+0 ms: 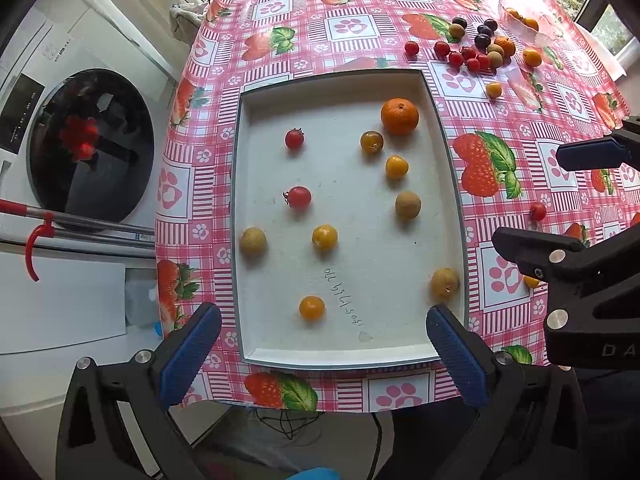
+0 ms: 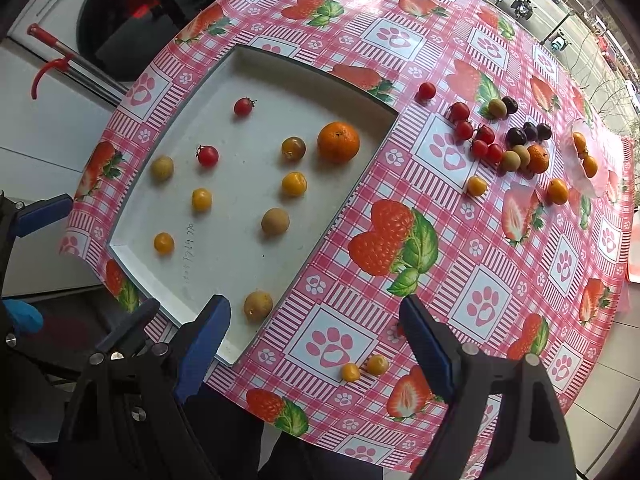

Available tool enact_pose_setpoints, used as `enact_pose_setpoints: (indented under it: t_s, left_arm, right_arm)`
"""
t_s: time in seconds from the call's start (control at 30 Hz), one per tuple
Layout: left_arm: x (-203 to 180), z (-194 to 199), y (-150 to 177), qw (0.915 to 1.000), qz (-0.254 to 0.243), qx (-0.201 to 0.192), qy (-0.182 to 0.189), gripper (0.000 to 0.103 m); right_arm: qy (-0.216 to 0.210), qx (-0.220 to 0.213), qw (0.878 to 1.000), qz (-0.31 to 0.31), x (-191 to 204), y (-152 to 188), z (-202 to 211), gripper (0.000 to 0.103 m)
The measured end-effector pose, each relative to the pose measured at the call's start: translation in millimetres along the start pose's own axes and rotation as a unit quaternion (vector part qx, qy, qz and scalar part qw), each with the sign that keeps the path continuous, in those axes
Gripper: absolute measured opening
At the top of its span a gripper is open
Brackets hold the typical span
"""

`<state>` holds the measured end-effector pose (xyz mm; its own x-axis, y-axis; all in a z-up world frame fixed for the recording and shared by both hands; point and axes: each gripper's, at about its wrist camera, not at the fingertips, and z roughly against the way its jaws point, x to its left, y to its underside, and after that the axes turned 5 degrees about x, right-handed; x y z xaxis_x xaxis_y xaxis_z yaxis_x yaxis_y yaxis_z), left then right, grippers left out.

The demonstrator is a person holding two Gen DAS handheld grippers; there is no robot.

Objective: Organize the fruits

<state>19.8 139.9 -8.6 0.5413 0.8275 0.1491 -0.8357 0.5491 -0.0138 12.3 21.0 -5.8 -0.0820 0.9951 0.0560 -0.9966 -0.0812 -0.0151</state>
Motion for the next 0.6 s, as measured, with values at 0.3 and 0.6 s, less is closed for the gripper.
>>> enact_pose_setpoints:
  t_s: [0.3,0.6]
  left_arm:
    - [-1.2,0.4,1.2,1.0,-0.002,0.001,0.0,0.103]
    - [-2.3,2.6,1.3,1.0,-0.002,-0.007,-0.002,0.103]
  right_arm:
    - [-0.001,-0.001,1.0,0.002,1.0,1.3,-0.4,0.089]
    - [0.0,-0.001,1.0,0.002,0.5,1.6,-0.1,0.089]
